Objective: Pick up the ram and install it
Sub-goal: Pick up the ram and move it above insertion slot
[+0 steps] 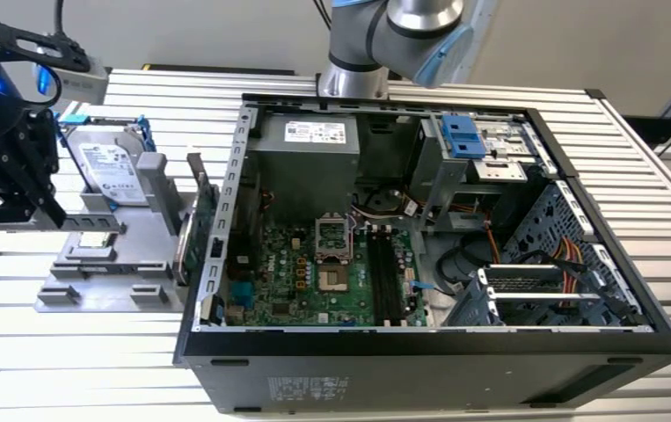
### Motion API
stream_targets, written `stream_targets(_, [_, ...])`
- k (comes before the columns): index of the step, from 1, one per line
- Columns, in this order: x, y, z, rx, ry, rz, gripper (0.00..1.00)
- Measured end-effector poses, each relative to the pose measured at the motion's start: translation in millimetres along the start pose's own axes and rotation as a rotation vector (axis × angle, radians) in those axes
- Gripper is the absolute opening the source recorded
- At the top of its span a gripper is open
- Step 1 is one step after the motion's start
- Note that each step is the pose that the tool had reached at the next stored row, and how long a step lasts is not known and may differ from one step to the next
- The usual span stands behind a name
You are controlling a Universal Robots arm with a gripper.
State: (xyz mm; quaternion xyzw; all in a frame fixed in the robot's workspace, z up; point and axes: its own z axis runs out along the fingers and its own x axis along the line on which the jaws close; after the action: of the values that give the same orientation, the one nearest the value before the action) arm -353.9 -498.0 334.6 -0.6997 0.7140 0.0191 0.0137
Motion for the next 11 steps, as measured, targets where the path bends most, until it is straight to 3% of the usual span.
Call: stream_targets(11, [-0.4, 0.1, -8.6, -0.0001, -0.0001, 0.000, 0.00])
